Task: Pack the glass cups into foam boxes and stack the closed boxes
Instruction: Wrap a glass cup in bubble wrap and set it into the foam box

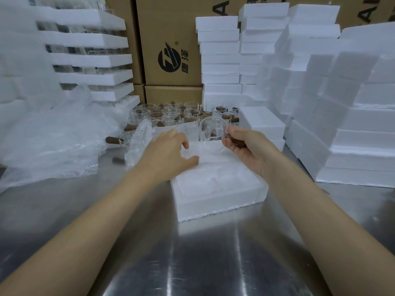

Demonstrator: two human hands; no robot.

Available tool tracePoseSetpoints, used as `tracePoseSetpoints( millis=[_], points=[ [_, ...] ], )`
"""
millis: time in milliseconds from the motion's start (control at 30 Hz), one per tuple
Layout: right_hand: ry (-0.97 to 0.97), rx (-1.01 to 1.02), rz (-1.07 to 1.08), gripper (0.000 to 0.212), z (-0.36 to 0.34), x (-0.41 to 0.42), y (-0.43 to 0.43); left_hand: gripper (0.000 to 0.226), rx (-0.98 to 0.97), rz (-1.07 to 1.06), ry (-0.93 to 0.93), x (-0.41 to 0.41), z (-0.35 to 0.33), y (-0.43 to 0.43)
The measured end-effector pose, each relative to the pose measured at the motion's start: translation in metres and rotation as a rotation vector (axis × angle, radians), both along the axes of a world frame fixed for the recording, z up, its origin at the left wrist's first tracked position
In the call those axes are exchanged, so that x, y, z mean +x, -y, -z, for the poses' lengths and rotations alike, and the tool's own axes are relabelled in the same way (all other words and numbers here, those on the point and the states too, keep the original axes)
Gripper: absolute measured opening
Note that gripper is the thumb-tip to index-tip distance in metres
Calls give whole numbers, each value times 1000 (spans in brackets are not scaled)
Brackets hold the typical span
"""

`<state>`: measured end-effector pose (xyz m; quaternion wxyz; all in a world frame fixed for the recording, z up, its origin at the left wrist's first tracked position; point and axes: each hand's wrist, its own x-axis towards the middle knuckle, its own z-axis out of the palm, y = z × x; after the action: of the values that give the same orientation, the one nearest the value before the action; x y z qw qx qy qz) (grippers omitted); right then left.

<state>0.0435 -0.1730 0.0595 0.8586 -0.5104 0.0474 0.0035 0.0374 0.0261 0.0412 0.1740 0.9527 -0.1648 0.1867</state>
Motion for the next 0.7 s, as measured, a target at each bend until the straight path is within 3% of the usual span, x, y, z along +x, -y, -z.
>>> tracePoseSetpoints(
  millis=[100, 200, 333, 400, 467, 533, 633, 700],
  points=[
    [-33, -55, -17, 20, -1, 0, 0, 8, -138, 5, -77, 1, 2, -1],
    [14, -242, 3, 22, 2, 0, -2, 21, -284, -53, -58, 3, -1, -4],
    [304, -961, 151, 36, 7, -1, -1, 38, -333, -101, -4, 6, -3, -4],
    [474, -1279, 177, 40, 9, -2, -2, 31, -364, -105, -8, 8, -3, -5],
    [507, -1442, 155, 36, 10, -5, -5, 19, -401, -98, -46, 8, -4, -6],
    [489, -1527, 104, 33, 10, -9, -6, 13, -442, -88, -100, 8, -6, -9],
    [538, -1468, 10, 16, 8, -10, -6, 26, -476, -68, -174, 7, -9, -12],
    [567, -1442, 26, 11, 5, -9, -6, 20, -478, -57, -137, 5, -11, -13]
  ],
)
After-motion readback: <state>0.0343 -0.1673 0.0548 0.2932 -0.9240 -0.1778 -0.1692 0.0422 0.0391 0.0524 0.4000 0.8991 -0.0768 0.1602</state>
